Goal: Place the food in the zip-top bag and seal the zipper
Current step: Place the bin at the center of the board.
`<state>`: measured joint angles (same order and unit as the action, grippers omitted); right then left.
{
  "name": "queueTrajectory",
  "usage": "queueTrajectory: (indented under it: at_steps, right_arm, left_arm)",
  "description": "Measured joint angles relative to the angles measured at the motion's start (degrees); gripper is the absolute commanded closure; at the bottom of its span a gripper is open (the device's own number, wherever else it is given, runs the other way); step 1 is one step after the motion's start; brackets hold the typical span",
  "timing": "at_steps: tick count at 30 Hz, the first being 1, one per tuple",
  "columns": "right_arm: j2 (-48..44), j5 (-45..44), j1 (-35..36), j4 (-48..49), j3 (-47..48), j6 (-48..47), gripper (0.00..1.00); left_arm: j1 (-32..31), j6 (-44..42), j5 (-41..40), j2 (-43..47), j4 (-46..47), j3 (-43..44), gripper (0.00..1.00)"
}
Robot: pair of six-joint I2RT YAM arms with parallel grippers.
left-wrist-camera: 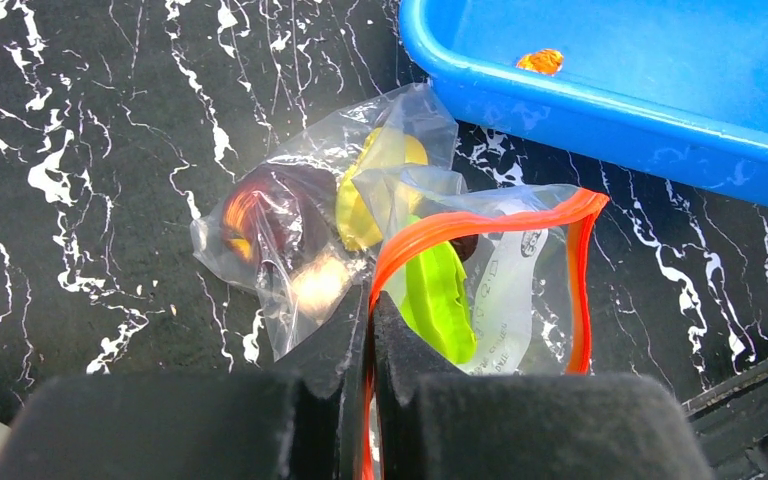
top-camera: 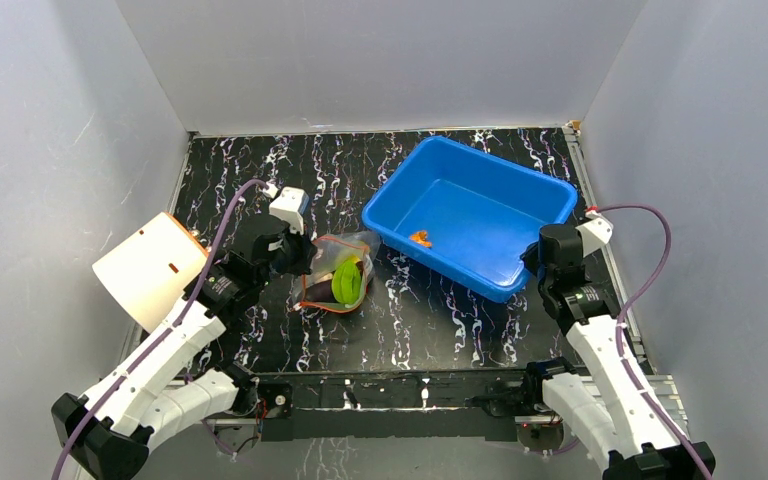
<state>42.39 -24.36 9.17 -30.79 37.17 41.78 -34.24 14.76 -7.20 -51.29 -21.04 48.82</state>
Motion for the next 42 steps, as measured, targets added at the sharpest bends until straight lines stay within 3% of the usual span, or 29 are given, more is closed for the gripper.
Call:
queueTrajectory:
  at_steps: [8, 12, 16, 24, 29, 36, 42]
  right_arm:
    - [3.67, -5.40, 0.15, -2.60, 0.02, 3.41, 0.78]
    - [6.40, -8.57, 0.17, -3.61, 0.02, 4.20, 0.60]
    - [7.61, -11.47, 0.09, -6.69, 0.68, 4.74, 0.53]
    - [10.97, -15.74, 0.09, -14.38, 13.70, 8.13, 0.42]
    - [10.47, -7.98, 0.09, -11.37, 15.63, 4.83, 0.40]
    - [10.27, 11.87, 0.11, -1.46, 15.56, 0.04, 0.38]
    - [16.98, 21.79, 0.11, 2.64, 15.56, 1.25, 0.37]
  left_arm:
    - [0.00, -0.46, -1.44, 0.02, -0.28, 0.00, 1.00]
    - [0.00, -0.44, -1.68, 0.02, -0.42, 0.00, 1.00]
    - [0.00, -0.46, -2.01, 0.02, -0.44, 0.00, 1.00]
    - [0.00, -0.70, -2.49, 0.63, -0.39, 0.00, 1.00]
    - [0.00, -0.87, -2.49, 1.44, -0.24, -0.07, 1.00]
    - [0.00, -1.31, -2.49, 2.23, 0.04, -0.26, 1.00]
    - [0.00, -1.31, -2.49, 3.69, 0.39, -1.53, 1.00]
